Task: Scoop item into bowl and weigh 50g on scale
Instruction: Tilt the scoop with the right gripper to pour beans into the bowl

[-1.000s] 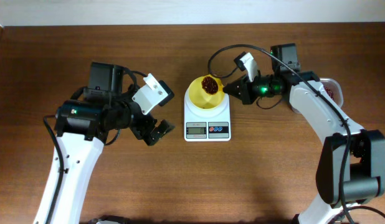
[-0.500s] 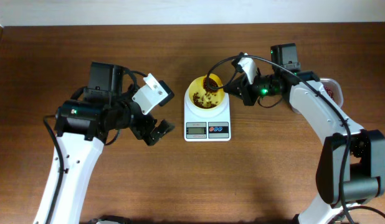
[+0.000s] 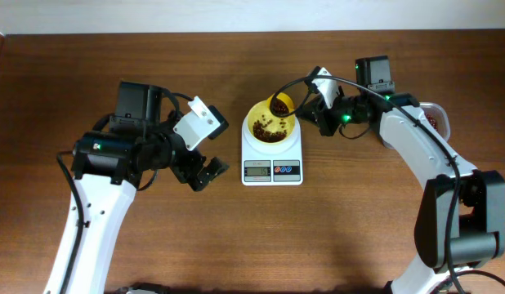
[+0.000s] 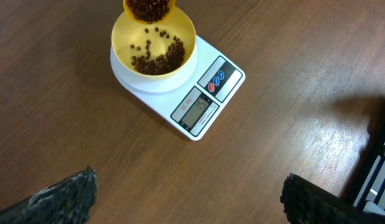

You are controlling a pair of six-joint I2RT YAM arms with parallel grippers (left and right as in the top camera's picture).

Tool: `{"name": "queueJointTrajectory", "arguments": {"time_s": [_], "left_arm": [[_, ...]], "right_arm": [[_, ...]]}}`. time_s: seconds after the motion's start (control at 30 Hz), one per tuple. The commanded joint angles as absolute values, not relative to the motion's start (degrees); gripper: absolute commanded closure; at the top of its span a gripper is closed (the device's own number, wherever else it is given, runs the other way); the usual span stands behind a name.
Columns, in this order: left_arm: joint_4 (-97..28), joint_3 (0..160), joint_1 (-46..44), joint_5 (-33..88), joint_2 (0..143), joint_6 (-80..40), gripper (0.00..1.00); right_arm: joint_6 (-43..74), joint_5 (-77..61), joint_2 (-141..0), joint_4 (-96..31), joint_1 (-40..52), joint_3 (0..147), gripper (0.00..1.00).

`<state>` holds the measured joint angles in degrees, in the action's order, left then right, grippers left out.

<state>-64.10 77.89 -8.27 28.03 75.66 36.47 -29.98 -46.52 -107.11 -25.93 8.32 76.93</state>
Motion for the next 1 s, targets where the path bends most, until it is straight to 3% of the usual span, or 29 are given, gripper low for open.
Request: {"name": "queueJointTrajectory", "arguments": {"time_s": [0.0,0.97], "left_arm": [[-64.18,77.71,-8.08,28.03,75.96,37.36,0.01],[-64.18,77.71,-8.08,28.03,75.96,37.36,0.01]], "right_arm": [[-30.26,-46.68,-107.53,-25.3,8.62,77.06,0.96],[-30.02,-46.61,-107.53,-25.04,10.35,77.06,0.96]]}}
